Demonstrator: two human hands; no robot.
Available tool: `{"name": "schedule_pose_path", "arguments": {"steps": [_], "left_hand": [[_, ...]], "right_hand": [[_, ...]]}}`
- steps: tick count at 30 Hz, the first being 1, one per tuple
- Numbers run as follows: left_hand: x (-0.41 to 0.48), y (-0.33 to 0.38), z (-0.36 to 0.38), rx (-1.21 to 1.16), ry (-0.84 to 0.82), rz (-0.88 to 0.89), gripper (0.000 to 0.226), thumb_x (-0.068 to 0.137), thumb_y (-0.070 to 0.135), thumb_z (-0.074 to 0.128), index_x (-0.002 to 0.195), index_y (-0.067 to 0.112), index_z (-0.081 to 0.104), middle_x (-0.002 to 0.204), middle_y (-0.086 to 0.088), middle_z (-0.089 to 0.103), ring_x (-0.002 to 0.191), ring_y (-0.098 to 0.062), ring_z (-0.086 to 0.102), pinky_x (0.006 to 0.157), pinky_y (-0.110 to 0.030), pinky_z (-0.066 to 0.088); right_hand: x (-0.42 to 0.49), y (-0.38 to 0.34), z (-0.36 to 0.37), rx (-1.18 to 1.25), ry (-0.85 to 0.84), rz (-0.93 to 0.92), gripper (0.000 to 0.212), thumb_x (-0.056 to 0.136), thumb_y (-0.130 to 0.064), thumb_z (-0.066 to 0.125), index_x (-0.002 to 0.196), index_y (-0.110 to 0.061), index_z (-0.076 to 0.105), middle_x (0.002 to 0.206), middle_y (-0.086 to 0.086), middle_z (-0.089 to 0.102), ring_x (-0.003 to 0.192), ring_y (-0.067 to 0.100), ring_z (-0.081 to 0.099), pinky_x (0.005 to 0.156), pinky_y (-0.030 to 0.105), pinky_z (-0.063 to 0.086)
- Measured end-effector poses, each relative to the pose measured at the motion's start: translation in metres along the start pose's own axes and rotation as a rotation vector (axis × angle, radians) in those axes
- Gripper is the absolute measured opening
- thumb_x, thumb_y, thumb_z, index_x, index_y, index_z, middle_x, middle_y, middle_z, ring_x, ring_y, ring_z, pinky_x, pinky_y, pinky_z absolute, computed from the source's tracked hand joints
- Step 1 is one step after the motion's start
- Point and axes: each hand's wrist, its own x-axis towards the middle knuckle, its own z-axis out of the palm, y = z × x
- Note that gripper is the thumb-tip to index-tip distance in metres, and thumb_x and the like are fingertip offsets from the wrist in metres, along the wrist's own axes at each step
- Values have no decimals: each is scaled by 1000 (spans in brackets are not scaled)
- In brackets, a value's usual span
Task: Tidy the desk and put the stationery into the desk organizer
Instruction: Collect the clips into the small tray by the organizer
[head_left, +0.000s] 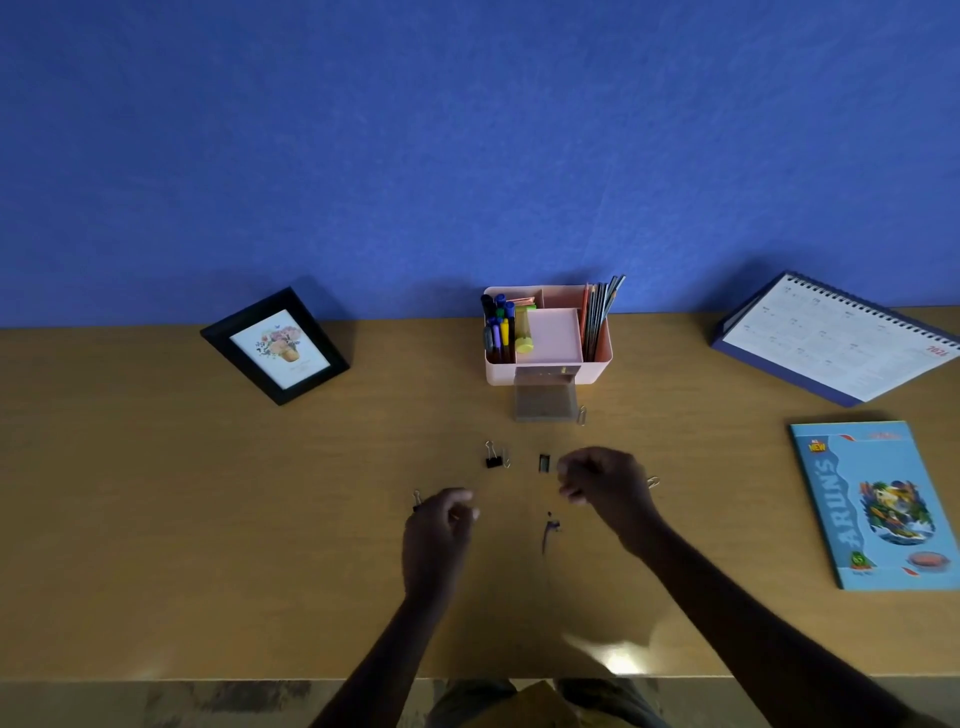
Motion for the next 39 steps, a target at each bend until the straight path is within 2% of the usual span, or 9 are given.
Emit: {"name": "schedule_pose_path", "arguments": {"steps": [2,6,9,11,16,21,28,34,39], "left_hand": [[5,-13,-10,49,50,-84,20,93,25,79,113,22,80,101,8,80,84,-3,72,69,-24,58],[13,-30,-25,75,104,-241,20,91,30,82,106,18,81,97,4,81,79,-7,70,60,-21,48],[18,-36,-30,58,110,-357,30,85,41,85,102,17,78,95,3,80,78,-13,69,62,-25,47],[22,-40,-31,48,100,-410,33,81,46,86,99,19,77,92,6,79,81,-16,70,66,-30,51],[32,-36,-29,86,93,-489,28,80,44,86,93,21,78,90,1,79,86,-26,72,67,-31,48],[36,-35,-28,116,96,-461,19,83,38,81,95,23,80,89,2,79,84,-27,74,65,-33,54],[40,-36,-31,148,85,-397,12,84,31,77,95,25,78,89,9,79,82,-22,74,66,-34,58],[42,-37,-35,169,60,-300,16,85,34,79,98,26,77,88,11,77,79,-13,73,63,-31,56],[45,-35,-35,161,25,-230,19,86,32,81,101,22,78,89,11,77,76,-7,70,62,-29,55]], "right_hand": [[16,-17,-9,33,78,-6,5,99,-17,74,100,-15,79,85,3,81,76,18,80,66,28,64],[51,-47,-14,-62,171,-46,5,97,-20,75,96,-18,79,81,0,79,69,18,77,63,33,64],[74,-60,-3,-206,224,-69,11,93,-22,72,86,-16,79,71,1,74,64,22,71,53,29,52],[87,-63,7,-312,250,-65,11,91,-24,72,87,-14,76,71,-2,70,64,15,66,51,23,44],[113,-52,27,-489,258,32,18,92,-28,76,99,-16,65,84,-1,69,73,14,67,59,34,61],[127,-49,34,-585,259,51,17,95,-28,74,91,-17,62,79,-2,66,68,14,64,54,28,51],[135,-45,35,-698,290,46,16,99,-31,70,97,-16,66,81,-1,66,71,18,67,62,33,59],[131,-43,28,-605,291,53,16,99,-32,69,93,-18,65,80,-2,69,70,18,69,65,40,65],[106,-45,22,-550,200,-128,12,99,-27,69,102,-17,75,88,-6,74,72,8,69,58,32,60]]}}
